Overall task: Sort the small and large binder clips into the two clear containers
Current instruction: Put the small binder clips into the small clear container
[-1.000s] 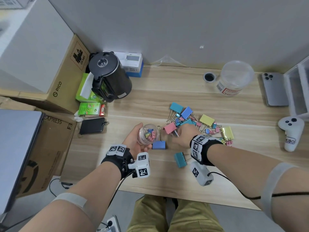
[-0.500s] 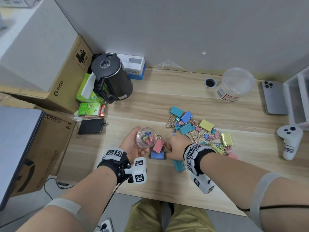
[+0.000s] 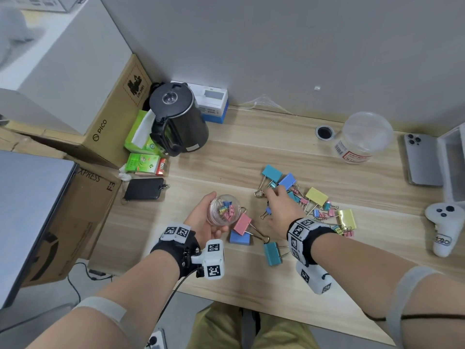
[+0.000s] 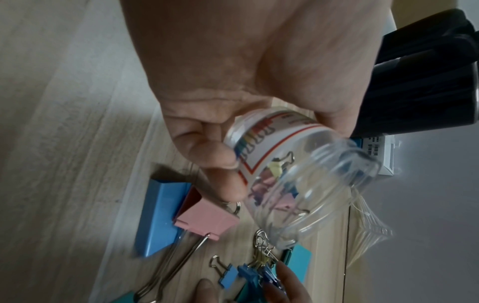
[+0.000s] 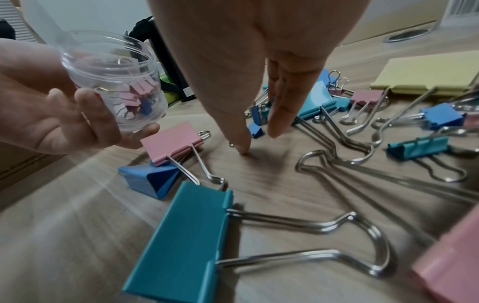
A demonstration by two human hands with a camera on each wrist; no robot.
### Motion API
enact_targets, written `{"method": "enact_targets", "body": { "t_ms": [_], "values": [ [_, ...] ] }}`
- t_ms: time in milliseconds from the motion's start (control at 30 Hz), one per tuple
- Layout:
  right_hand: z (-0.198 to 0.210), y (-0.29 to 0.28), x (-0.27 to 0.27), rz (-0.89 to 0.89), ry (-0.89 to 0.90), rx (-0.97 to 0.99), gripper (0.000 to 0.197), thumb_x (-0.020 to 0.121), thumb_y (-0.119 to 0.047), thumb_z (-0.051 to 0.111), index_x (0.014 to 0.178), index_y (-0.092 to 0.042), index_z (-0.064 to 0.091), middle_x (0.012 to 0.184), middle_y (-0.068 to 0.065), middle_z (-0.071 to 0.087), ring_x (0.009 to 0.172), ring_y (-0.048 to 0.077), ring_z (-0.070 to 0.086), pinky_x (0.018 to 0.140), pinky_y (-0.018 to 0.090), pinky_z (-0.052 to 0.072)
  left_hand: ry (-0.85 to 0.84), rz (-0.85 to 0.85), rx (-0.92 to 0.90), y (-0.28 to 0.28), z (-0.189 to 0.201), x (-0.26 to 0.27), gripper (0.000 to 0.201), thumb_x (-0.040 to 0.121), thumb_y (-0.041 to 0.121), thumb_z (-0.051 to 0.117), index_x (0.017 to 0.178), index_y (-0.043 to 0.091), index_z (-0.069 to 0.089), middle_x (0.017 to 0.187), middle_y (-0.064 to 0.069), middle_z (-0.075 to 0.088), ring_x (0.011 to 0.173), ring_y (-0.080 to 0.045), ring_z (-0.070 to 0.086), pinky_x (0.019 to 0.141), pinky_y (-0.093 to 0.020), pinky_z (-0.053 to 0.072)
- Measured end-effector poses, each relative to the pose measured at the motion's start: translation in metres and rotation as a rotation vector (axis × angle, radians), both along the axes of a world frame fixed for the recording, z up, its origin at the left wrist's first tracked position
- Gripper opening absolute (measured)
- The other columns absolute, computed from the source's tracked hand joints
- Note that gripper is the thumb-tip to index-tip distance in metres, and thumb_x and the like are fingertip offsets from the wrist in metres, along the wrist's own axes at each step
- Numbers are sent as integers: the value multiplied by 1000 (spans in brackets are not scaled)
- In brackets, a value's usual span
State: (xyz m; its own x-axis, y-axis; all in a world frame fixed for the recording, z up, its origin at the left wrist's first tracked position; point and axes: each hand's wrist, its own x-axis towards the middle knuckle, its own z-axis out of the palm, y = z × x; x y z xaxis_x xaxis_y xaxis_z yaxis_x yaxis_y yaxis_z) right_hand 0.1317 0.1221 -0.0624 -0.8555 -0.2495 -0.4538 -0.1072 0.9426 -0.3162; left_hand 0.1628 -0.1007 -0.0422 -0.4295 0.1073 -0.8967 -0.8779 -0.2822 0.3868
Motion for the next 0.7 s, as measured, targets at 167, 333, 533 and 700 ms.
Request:
{"method": "enact_targets", "body": {
  "t_ms": [167,333,533,700],
  "values": [
    [0,5,-8,-20,-19,44,65,77,-22,69,131,-16,33,122,9,38,73,26,58,60,39,54,2,6,-10,-1,-3,0,64,92,67,50,109,9,71,77,-8,68,54,-16,53,41,-20,38],
    [-1,4,-13,49,4,130,42,86,-22,64,122,-13,45,124,10,37,70,27,53,52,31,36,1,14,-1,0,-5,-2,63,91,67,52,109,9,72,81,-9,69,54,-16,53,42,-20,38],
    [-7,2,-10,16,-11,39,39,84,-20,66,116,-13,46,121,10,40,72,27,53,61,36,45,-7,-1,10,2,-4,-7,61,93,66,48,100,11,73,78,-8,67,51,-16,53,42,-19,37],
    [-8,0,-4,-8,73,18,56,76,-34,71,121,-14,44,121,7,40,105,26,46,70,35,44,-10,-1,9,3,-7,-9,61,92,66,50,101,11,73,82,-9,67,52,-17,53,41,-19,38]
  ]
}}
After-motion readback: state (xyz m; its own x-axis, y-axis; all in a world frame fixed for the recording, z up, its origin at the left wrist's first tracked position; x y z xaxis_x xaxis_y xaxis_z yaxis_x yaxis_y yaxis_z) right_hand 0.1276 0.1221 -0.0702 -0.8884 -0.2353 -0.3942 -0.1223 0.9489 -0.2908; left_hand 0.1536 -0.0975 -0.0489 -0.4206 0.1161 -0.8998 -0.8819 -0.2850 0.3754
